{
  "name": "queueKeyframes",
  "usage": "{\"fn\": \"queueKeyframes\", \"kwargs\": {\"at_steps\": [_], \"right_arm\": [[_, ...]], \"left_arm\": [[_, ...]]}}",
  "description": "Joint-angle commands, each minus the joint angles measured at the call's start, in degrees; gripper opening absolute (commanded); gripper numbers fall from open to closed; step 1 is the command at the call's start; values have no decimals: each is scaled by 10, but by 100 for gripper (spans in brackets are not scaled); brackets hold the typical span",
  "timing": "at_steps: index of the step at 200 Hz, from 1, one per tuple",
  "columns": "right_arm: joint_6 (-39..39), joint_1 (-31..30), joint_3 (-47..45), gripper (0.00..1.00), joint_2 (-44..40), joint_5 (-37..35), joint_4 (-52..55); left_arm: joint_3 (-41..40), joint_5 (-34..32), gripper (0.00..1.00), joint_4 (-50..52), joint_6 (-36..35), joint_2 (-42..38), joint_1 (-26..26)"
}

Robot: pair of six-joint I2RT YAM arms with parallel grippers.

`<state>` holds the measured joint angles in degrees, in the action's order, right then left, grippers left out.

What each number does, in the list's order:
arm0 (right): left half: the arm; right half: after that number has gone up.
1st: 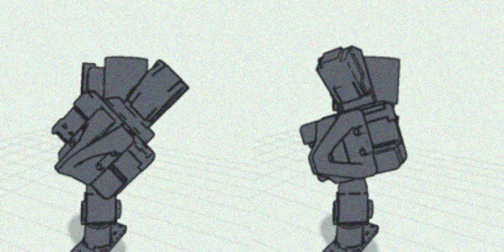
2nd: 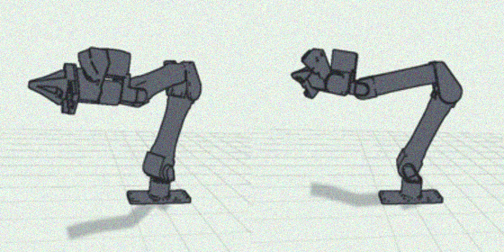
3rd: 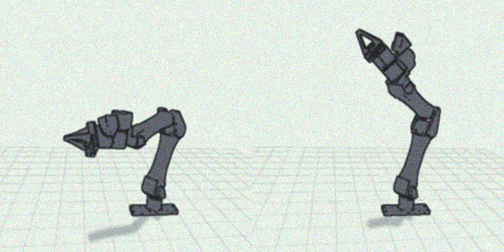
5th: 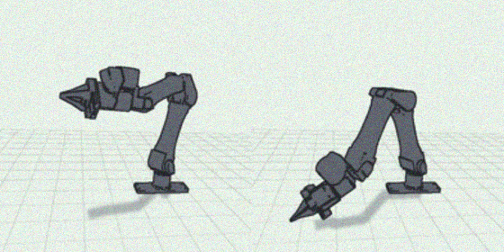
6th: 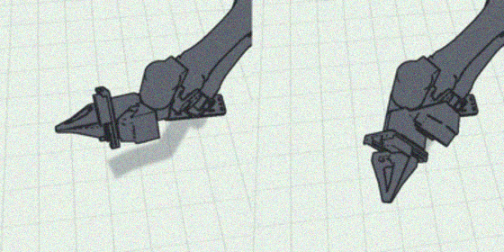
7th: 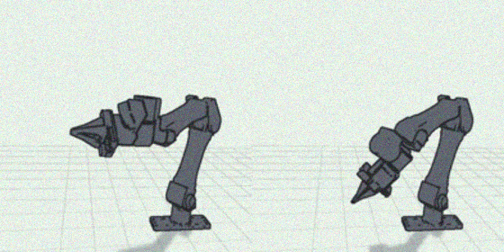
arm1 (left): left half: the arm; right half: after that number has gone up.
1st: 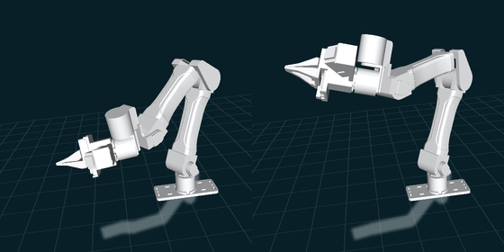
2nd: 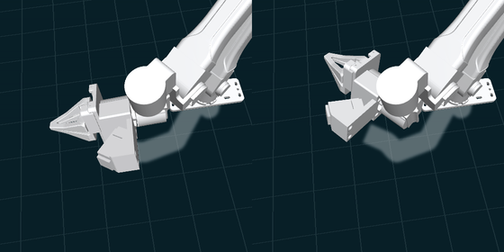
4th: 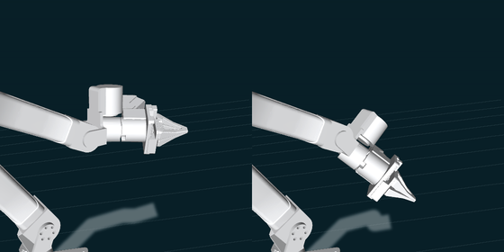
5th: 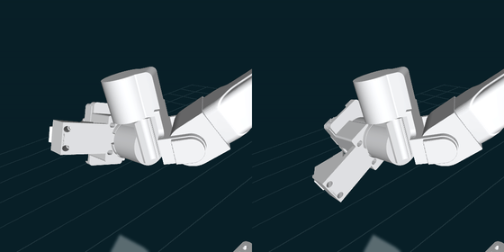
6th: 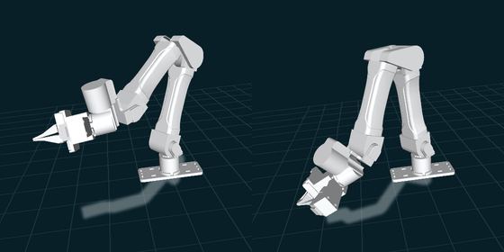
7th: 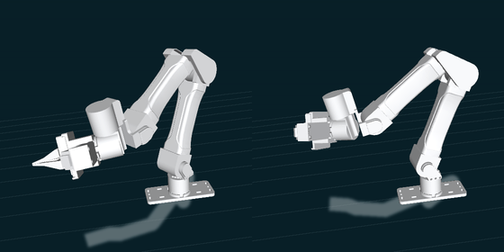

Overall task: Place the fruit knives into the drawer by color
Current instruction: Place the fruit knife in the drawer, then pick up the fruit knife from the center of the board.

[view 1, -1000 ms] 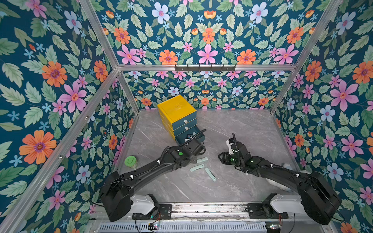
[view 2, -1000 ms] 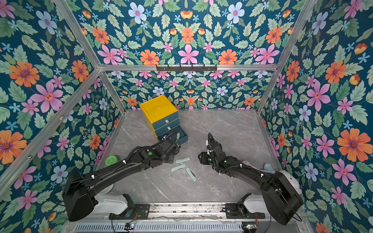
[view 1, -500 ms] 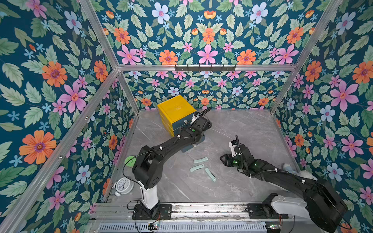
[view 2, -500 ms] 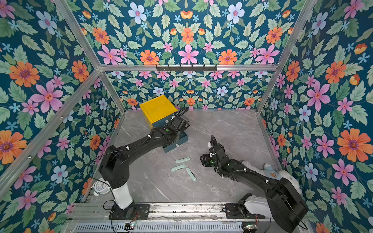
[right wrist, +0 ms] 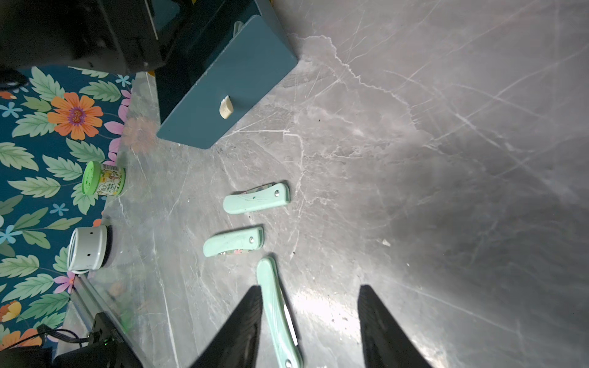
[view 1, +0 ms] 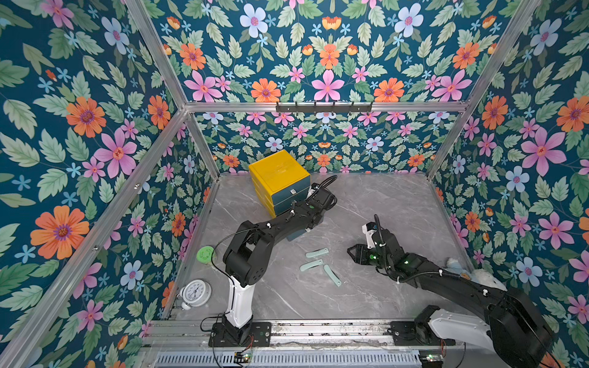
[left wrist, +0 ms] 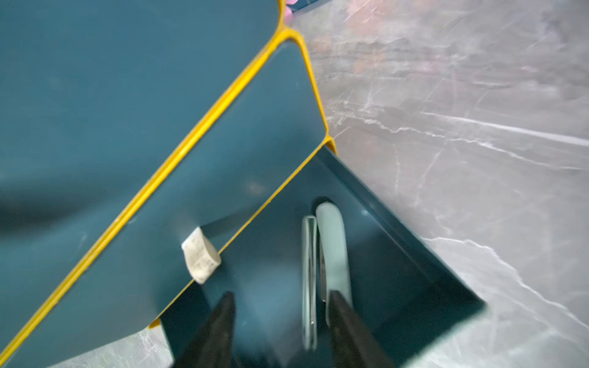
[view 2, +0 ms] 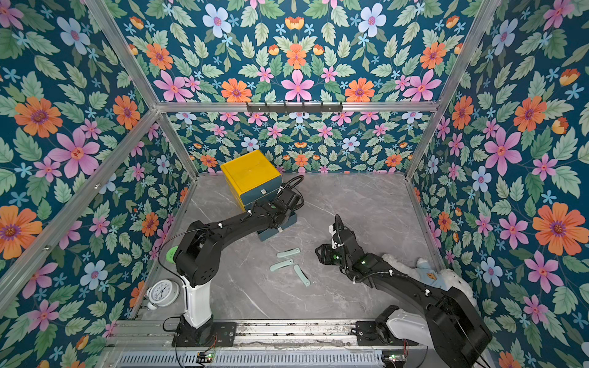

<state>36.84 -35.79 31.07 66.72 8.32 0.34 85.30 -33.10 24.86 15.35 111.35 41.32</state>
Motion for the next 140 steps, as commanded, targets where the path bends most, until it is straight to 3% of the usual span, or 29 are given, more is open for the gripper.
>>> {"fn": "queueKeyframes", "kwargs": {"at_steps": [1,27,71,108,140], "right_arm": [[-8,0,5,51,3,21,26],[-19,-5,20,51,19,54,57],[-62,-62,102,51,113,80,167],[-93,-98,177,53,204,74,245],[-114,-124,248,54,277,36,294]], "left_arm": [[-13,39,69,-30,18,-42,0],[-65,110,84,-77,44,-140,1],[-231,220,99,-158,116,-310,2],[-376,235,99,-169,164,-436,3],[-484,206,99,-166,196,-552,3]]}}
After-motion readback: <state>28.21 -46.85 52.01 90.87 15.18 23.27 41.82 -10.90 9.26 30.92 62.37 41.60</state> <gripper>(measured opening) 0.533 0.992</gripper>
